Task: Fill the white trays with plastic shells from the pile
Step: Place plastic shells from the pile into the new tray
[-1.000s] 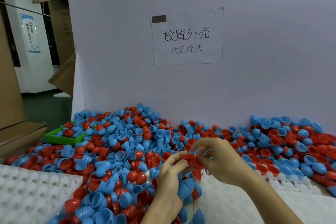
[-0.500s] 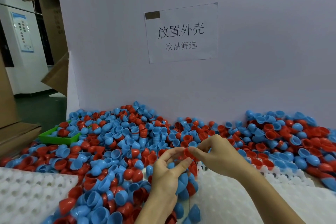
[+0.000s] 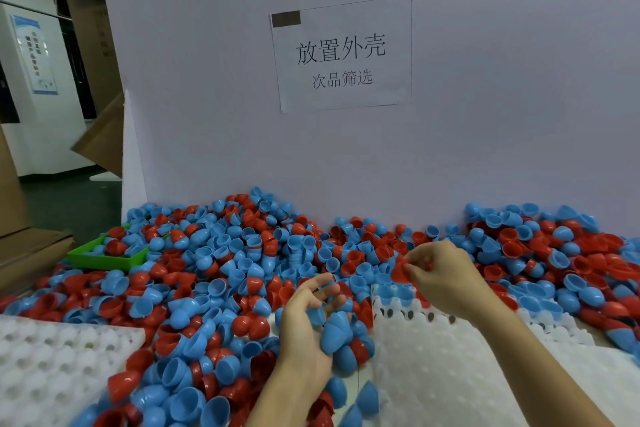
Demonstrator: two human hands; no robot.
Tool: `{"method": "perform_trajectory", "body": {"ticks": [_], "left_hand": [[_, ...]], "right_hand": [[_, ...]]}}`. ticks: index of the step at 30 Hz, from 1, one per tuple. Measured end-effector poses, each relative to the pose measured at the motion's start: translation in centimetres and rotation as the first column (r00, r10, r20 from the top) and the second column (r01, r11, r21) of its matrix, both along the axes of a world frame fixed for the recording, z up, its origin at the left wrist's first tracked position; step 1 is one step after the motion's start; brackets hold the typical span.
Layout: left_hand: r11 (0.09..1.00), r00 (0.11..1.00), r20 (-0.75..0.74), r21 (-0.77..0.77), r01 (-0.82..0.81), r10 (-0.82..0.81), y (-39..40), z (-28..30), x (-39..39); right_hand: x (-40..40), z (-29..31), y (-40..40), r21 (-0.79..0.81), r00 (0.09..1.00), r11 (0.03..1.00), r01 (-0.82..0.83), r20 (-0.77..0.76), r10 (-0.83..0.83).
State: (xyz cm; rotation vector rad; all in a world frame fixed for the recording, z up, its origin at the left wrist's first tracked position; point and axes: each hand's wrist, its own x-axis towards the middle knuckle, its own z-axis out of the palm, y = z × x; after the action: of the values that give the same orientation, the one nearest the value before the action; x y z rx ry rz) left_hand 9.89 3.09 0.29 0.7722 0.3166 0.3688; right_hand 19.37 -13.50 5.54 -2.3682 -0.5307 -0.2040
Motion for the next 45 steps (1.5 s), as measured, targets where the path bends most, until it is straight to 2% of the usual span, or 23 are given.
{"method": "perform_trajectory", "body": {"ticks": [3,7,9,12,21,24,27,30,34,39,45], "left_hand": [[1.000,1.000,-0.022,-0.005,0.002,-0.002,-0.3,0.1,0.0],[1.000,0.999,-0.038,0.007,0.004,-0.004,-0.4,0.0,-0.1],[1.000,0.999,-0.040,0.003,0.008,-0.008,-0.4,0.0,-0.2],[1.000,0.999,-0.034,-0.002,0.008,-0.008,-0.4,0.2,-0.2],[1.000,1.000,-0.015,-0.024,0.003,-0.004,-0.6,0.6,-0.4],[1.000,1.000,0.001,-0.014,-0.003,0.003,-0.5,0.6,-0.3],[1.000,0.999,0.042,-0.019,0.004,-0.003,-0.4,0.6,-0.3],[1.000,0.997,0.078,-0.006,0.011,-0.011,-0.2,0.5,-0.3],[1.000,0.995,0.098,0.020,-0.003,0.001,-0.4,0.4,-0.1],[0.989,0.996,0.008,0.122,-0.086,0.086,-0.3,0.3,0.2],[0.953,0.971,-0.112,0.243,-0.180,0.212,-0.3,-0.4,0.5]], "right_hand": [[0.2,-1.3,0.8,-0.178,1.000,0.984,-0.020,-0.012,0.018],[-0.1,-3.8,2.2,-0.432,0.999,0.902,0.019,0.045,0.000],[-0.4,-4.8,2.6,-0.504,0.998,0.863,0.028,0.056,0.000],[-0.4,-5.2,2.8,-0.531,0.997,0.846,0.044,0.074,-0.006],[-0.1,-3.4,2.2,-0.489,0.999,0.871,-0.039,0.007,0.048],[-1.1,-1.8,2.7,-0.275,0.980,0.941,-0.199,-0.064,0.189],[-2.8,-1.1,4.0,-0.047,0.911,0.932,-0.360,-0.236,0.340],[-3.7,-1.7,5.0,0.105,0.869,0.928,-0.358,-0.325,0.372],[-3.5,-2.0,4.9,0.208,0.840,0.927,-0.312,-0.395,0.372],[-2.9,-1.2,3.9,0.190,0.853,0.931,-0.310,-0.377,0.361],[-2.4,0.9,0.9,-0.099,0.871,0.914,-0.394,-0.358,0.336]]}}
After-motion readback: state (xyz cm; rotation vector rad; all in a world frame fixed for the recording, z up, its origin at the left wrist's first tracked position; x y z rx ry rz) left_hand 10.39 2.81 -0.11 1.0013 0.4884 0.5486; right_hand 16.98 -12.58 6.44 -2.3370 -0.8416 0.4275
